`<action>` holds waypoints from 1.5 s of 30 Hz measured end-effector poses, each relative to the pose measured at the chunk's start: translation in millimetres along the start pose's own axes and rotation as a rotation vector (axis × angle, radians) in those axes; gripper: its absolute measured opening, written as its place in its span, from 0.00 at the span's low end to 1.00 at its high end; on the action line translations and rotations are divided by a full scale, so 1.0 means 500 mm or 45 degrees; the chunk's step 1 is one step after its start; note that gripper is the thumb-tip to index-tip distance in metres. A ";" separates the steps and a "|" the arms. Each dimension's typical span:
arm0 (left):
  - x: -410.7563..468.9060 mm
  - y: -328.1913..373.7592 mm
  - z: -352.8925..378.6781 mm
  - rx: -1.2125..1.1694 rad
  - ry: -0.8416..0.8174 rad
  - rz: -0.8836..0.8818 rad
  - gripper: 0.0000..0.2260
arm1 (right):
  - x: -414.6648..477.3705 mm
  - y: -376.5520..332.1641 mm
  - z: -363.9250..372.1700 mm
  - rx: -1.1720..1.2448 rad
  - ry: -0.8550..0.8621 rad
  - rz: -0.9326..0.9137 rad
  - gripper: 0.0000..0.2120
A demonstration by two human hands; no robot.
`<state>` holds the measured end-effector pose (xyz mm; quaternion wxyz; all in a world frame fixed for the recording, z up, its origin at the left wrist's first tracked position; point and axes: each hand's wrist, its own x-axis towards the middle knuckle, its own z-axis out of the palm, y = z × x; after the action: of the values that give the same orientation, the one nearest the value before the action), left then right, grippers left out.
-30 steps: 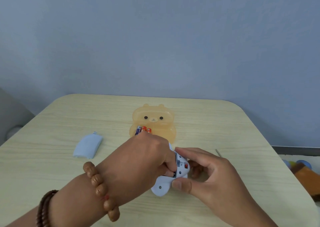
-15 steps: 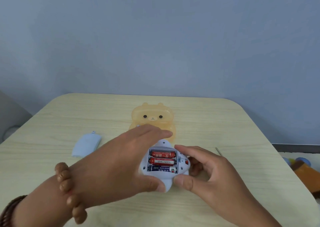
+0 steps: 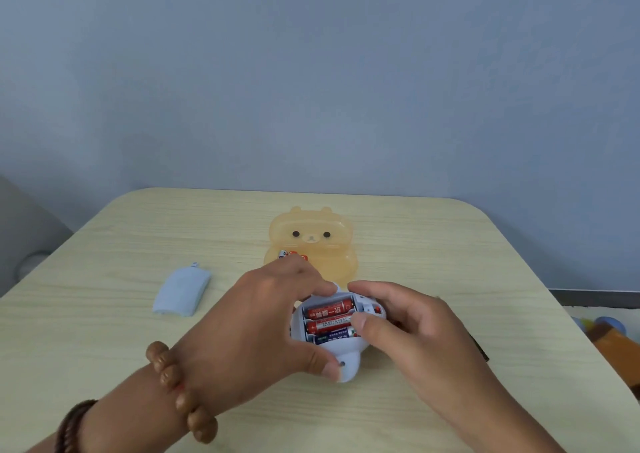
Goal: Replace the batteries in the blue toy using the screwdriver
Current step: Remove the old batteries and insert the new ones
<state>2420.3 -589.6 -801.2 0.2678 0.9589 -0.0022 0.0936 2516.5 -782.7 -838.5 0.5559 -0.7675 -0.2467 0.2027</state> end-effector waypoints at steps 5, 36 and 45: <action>-0.001 -0.002 0.002 -0.002 0.005 -0.010 0.33 | -0.005 -0.004 0.009 -0.077 0.062 -0.019 0.15; -0.022 -0.177 -0.099 0.408 0.027 -0.906 0.35 | -0.006 0.023 -0.001 0.112 -0.099 -0.145 0.40; -0.010 -0.108 -0.123 -0.105 0.292 -0.511 0.14 | -0.007 0.022 0.002 0.133 -0.098 -0.141 0.40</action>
<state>2407.4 -512.2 -778.2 0.3184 0.9115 0.2150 0.1466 2514.9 -786.9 -849.3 0.5958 -0.7142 -0.2989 0.2135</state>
